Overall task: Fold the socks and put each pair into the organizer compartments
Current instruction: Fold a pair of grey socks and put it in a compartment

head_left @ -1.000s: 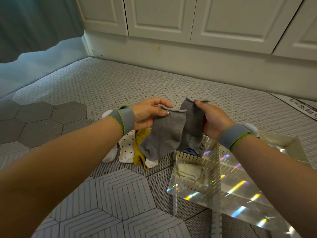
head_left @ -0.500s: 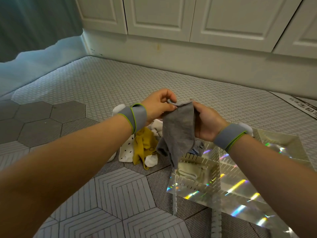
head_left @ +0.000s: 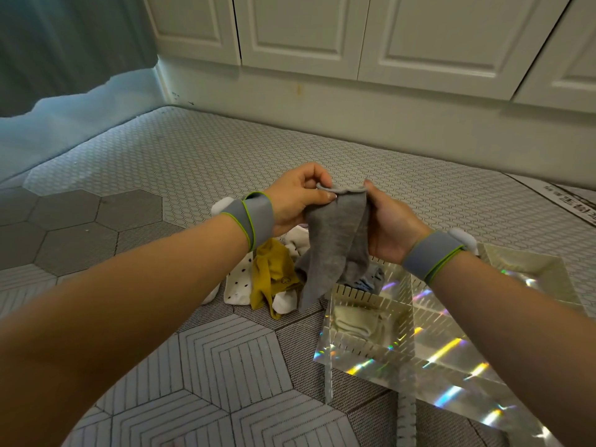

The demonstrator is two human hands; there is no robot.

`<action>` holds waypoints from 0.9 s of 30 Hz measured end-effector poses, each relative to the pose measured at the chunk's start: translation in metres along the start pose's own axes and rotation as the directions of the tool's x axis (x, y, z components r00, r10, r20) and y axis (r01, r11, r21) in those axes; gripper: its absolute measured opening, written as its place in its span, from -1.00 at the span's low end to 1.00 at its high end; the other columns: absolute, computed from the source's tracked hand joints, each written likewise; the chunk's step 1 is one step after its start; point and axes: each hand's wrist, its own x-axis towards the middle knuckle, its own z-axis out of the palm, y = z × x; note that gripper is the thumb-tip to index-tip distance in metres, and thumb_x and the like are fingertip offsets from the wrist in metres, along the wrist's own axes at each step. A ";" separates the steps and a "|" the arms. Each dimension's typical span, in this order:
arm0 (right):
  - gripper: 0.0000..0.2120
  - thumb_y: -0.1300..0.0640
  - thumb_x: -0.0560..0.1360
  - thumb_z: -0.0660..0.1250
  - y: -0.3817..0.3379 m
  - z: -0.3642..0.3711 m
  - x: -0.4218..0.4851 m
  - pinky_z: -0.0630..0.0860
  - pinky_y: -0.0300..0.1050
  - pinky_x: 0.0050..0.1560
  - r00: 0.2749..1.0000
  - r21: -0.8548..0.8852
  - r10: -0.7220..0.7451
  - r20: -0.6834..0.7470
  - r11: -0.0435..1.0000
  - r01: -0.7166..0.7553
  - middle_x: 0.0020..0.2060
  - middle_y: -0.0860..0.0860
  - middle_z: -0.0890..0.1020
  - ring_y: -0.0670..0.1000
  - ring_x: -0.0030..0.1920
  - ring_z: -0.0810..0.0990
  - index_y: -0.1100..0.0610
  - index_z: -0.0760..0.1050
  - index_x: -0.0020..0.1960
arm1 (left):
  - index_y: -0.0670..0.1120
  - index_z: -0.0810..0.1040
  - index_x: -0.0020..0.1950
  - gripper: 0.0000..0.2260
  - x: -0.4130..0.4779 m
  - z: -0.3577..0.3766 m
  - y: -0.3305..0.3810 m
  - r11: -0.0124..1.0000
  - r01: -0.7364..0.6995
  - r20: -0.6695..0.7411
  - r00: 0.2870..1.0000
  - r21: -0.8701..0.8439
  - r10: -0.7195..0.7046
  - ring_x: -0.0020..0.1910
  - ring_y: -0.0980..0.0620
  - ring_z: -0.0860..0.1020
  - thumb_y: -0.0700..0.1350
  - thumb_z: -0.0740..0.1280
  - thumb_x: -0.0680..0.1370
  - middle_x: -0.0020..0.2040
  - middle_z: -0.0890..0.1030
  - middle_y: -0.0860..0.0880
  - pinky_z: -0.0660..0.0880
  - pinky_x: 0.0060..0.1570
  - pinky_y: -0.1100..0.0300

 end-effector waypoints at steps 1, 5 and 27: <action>-0.48 -0.19 0.58 0.05 -0.001 0.000 -0.001 0.51 -0.03 -0.06 1.000 0.004 -0.002 0.005 1.000 0.002 -0.10 0.12 0.65 0.08 -0.09 0.61 0.18 0.49 0.24 | -0.07 0.41 -0.20 -0.76 0.000 0.000 0.001 1.000 0.003 0.007 1.000 -0.014 -0.003 -0.32 0.08 0.48 -0.42 0.25 0.49 -0.34 0.48 0.01 0.39 -0.27 0.20; -0.44 -0.21 0.57 0.07 -0.001 -0.001 0.000 0.50 -0.01 0.02 1.000 0.001 -0.015 0.001 1.000 0.015 -0.04 0.13 0.64 0.09 -0.05 0.60 0.20 0.48 0.29 | -0.07 0.41 -0.20 -0.76 0.000 0.001 0.002 0.999 0.016 0.045 0.999 -0.048 -0.014 -0.29 0.04 0.45 -0.40 0.23 0.50 -0.26 0.43 -0.05 0.34 -0.25 0.19; -0.89 0.22 0.50 0.33 0.008 0.009 -0.001 0.58 -0.17 -0.07 0.980 -0.224 -0.190 0.056 0.954 0.198 -0.12 0.08 0.64 0.02 -0.09 0.63 0.17 0.56 0.02 | 0.00 0.35 -0.21 -0.67 0.009 0.003 -0.011 0.919 -0.172 -0.122 0.966 0.355 0.228 -0.29 0.08 0.40 -0.40 0.38 0.39 -0.29 0.41 -0.01 0.39 -0.25 0.27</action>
